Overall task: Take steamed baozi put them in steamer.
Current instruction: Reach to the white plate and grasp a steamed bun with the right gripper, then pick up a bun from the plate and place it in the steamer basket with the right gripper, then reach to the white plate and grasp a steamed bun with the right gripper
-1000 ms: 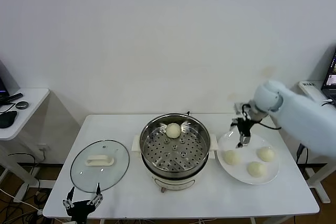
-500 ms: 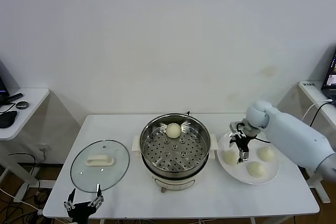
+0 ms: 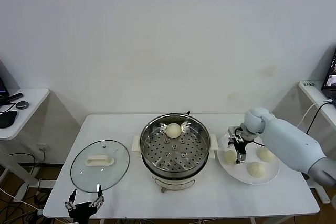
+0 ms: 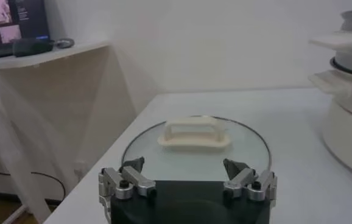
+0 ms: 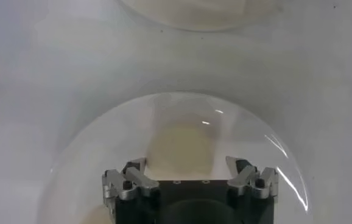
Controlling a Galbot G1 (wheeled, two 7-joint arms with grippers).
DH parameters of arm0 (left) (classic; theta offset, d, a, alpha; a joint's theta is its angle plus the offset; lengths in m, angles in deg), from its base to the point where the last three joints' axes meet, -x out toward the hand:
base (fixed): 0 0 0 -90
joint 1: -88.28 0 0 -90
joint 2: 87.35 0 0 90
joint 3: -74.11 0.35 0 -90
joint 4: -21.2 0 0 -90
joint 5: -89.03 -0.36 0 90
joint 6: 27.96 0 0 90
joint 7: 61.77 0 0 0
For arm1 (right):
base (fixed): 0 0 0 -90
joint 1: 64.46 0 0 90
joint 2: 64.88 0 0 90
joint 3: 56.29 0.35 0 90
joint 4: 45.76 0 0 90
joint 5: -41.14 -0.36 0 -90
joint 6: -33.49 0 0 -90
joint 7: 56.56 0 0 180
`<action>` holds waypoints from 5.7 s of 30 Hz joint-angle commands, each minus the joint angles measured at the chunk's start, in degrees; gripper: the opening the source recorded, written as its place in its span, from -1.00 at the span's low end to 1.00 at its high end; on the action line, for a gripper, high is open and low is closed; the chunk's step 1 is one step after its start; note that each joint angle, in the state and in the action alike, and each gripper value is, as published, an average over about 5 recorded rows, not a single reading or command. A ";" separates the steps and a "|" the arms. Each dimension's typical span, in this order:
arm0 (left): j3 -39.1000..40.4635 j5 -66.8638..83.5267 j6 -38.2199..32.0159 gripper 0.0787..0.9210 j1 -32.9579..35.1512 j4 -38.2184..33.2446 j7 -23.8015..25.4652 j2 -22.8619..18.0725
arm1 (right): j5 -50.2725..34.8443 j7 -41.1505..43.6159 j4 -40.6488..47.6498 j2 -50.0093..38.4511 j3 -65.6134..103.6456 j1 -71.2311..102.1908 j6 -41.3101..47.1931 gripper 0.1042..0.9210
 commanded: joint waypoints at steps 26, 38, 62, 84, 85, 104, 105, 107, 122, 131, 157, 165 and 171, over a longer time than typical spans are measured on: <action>1.61 -0.74 0.03 0.77 -1.12 0.40 -0.01 -0.14 | -4.48 2.48 -3.64 -3.03 -1.22 -5.38 3.83 -0.03; 2.22 -1.24 0.71 0.77 -2.16 -0.99 0.10 0.29 | -22.08 4.42 -16.02 -6.24 -17.98 -32.52 11.63 -0.03; 3.37 1.09 1.19 0.77 -1.91 -5.05 -0.30 0.28 | -42.35 -4.06 -19.84 17.82 -31.90 -40.03 34.12 -0.03; 3.92 1.63 1.68 0.77 -1.51 -6.57 -0.16 0.11 | -35.99 -12.92 -11.59 27.91 -32.44 -30.00 35.29 -0.03; 3.99 1.61 1.67 0.77 -1.54 -6.55 -0.16 0.06 | -35.91 -13.08 -11.29 28.07 -32.26 -29.76 35.29 -0.03; 4.41 1.65 2.04 0.77 -3.15 -5.24 0.69 -0.67 | -36.66 -13.19 -15.49 24.79 -31.02 -30.05 35.25 0.62; 4.37 1.66 2.09 0.77 -3.18 -5.32 0.74 -0.68 | -36.78 -13.02 -16.53 23.56 -30.40 -30.36 35.24 0.66; 4.36 1.63 2.16 0.77 -3.17 -5.57 0.82 -0.71 | -36.94 -12.39 -19.11 20.37 -29.05 -31.64 35.15 0.73; 3.25 2.16 2.99 0.77 -2.90 -5.32 1.60 0.11 | -22.24 4.86 -29.75 -17.05 -22.63 -39.62 14.17 0.76; 3.17 1.12 2.86 0.77 -1.22 -5.39 1.37 -0.11 | -11.92 -0.29 -31.96 -27.83 -18.55 -21.15 9.14 0.76; 2.64 -0.50 2.73 0.77 0.65 -4.21 0.71 -1.53 | 1.08 3.68 -20.83 -21.67 -3.58 2.20 7.61 0.76; 2.65 -0.78 2.74 0.77 0.24 -3.19 0.66 -1.66 | 1.19 0.64 -16.07 -16.89 0.77 3.70 7.17 0.76; 2.55 -1.53 2.67 0.77 0.16 -2.68 0.57 -1.64 | 1.39 1.46 -14.42 -14.27 2.01 4.26 7.03 0.76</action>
